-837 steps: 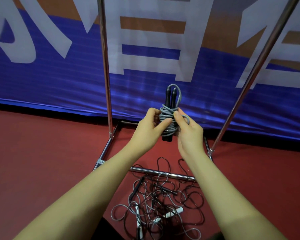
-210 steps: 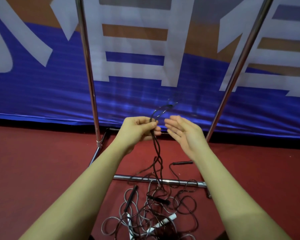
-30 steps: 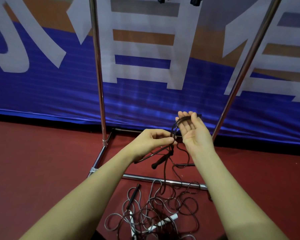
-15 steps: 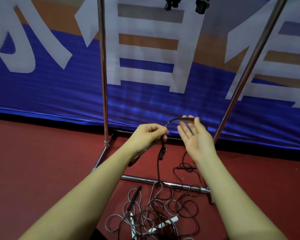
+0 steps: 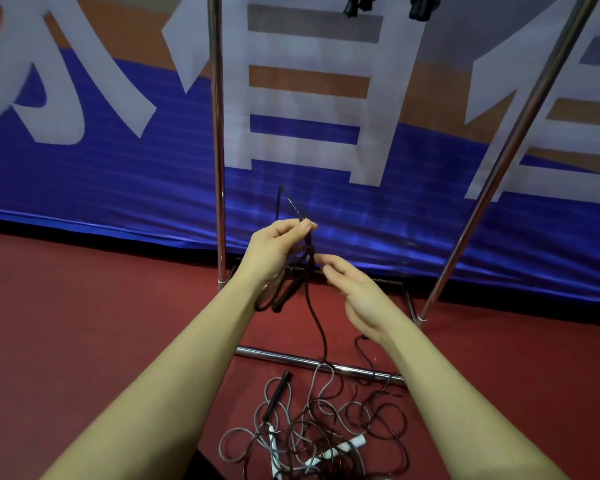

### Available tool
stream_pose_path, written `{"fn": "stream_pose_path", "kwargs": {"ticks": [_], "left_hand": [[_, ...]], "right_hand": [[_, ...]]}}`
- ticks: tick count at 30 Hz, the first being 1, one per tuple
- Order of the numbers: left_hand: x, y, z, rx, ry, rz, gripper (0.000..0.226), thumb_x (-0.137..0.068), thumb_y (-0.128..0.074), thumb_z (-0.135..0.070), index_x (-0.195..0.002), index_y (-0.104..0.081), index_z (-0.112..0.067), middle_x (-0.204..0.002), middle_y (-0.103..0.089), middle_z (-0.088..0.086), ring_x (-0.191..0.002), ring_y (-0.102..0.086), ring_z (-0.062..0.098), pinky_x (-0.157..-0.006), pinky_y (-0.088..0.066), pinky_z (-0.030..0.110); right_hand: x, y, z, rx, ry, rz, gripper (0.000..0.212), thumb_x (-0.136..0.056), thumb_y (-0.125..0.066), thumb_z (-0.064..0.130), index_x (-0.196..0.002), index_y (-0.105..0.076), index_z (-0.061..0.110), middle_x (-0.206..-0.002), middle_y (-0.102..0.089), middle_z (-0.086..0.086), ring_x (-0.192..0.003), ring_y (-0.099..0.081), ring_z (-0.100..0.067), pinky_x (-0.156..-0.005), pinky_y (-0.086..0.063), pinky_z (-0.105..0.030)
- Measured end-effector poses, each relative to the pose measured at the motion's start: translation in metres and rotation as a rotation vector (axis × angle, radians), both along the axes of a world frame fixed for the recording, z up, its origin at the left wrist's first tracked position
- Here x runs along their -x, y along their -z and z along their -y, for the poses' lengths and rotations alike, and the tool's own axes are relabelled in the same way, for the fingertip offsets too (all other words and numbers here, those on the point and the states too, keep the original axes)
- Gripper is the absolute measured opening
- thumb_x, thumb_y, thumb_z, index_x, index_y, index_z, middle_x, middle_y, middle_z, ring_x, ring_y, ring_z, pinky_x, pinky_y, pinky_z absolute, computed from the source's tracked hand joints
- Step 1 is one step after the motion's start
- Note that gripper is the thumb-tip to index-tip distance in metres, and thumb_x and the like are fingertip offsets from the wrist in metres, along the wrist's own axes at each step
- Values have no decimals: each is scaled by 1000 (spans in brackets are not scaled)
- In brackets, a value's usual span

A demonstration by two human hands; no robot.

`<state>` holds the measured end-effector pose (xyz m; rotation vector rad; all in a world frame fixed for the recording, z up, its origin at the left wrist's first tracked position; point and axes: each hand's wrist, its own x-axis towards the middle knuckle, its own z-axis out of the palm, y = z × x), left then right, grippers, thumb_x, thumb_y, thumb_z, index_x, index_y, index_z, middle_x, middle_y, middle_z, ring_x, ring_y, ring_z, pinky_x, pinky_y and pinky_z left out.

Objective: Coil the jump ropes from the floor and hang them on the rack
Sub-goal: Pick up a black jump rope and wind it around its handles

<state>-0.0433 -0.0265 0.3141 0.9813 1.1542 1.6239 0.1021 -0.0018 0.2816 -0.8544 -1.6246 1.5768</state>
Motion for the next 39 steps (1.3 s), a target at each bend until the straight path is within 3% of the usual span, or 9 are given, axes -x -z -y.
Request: {"fn": "stream_pose_path", "kwargs": {"ticks": [6, 10, 15, 19, 21, 26, 32, 35, 39], "left_hand": [[6, 2, -2, 63, 180, 51, 13, -89, -62, -16, -80, -69, -10, -71, -64, -1, -69, -58, 15, -67, -50, 29], [7, 3, -4, 112, 222, 35, 16, -93, -56, -12, -79, -64, -10, -80, -70, 4, -75, -68, 10, -73, -50, 22], [10, 5, -9, 78, 170, 166, 17, -94, -56, -10, -78, -62, -7, -82, -64, 14, -74, -66, 21, -61, -55, 24], [12, 11, -13, 108, 74, 88, 16, -96, -54, -14, -80, -53, -14, -78, -71, 4, -75, -71, 19, -69, -56, 33], [12, 11, -15, 112, 37, 115, 18, -97, -52, -14, -79, -50, -14, -75, -72, 4, -73, -72, 18, -66, -55, 30], [16, 6, -14, 82, 9, 162, 20, -98, -50, -15, -78, -48, -15, -75, -73, 3, -78, -72, 21, -81, -53, 39], [-2, -5, -6, 18, 78, 182, 15, -96, -53, -12, -82, -50, -11, -81, -69, 10, -82, -72, 27, -73, -58, 37], [-13, -13, -3, -14, 75, 205, 14, -95, -54, -10, -82, -51, -10, -81, -67, 10, -79, -72, 25, -71, -59, 35], [-22, -20, -2, -51, 63, 203, 15, -94, -56, -8, -79, -53, -9, -81, -65, 8, -83, -72, 23, -82, -56, 36]], "right_hand": [[-4, -2, -7, 39, -43, -165, 15, -86, -54, -5, -89, -53, 10, -89, -65, -12, -84, -63, -12, -81, -45, -13], [-10, -3, -10, 75, 96, -205, 26, -81, -59, -13, -78, -52, 12, -69, -67, -2, -70, -69, -14, -66, -49, -16], [-23, -8, -14, -222, 313, -135, 24, -77, -67, -11, -74, -61, 12, -65, -63, -1, -64, -61, -13, -66, -49, -18], [-28, -8, -11, -166, 281, -178, 17, -83, -63, -5, -75, -67, 10, -57, -61, 4, -54, -52, -8, -53, -43, -18], [-30, -4, -11, -131, 313, -143, 18, -84, -65, 3, -68, -66, 9, -52, -54, 2, -50, -44, -9, -51, -37, -18], [-33, 6, -11, -112, 318, 44, 16, -84, -69, 12, -69, -65, 8, -65, -60, -1, -62, -51, -6, -64, -41, -13], [-18, 1, 0, -101, 213, 46, 10, -87, -63, 5, -92, -66, 13, -92, -67, -1, -79, -61, 1, -76, -45, -8], [-7, -3, 8, -91, 119, 29, 15, -85, -65, 2, -99, -63, 8, -89, -66, 0, -73, -61, 5, -73, -45, -7], [-1, -7, 15, -93, 126, 33, 15, -82, -68, 0, -86, -65, 14, -77, -68, 2, -69, -64, -1, -72, -49, -12]]}}
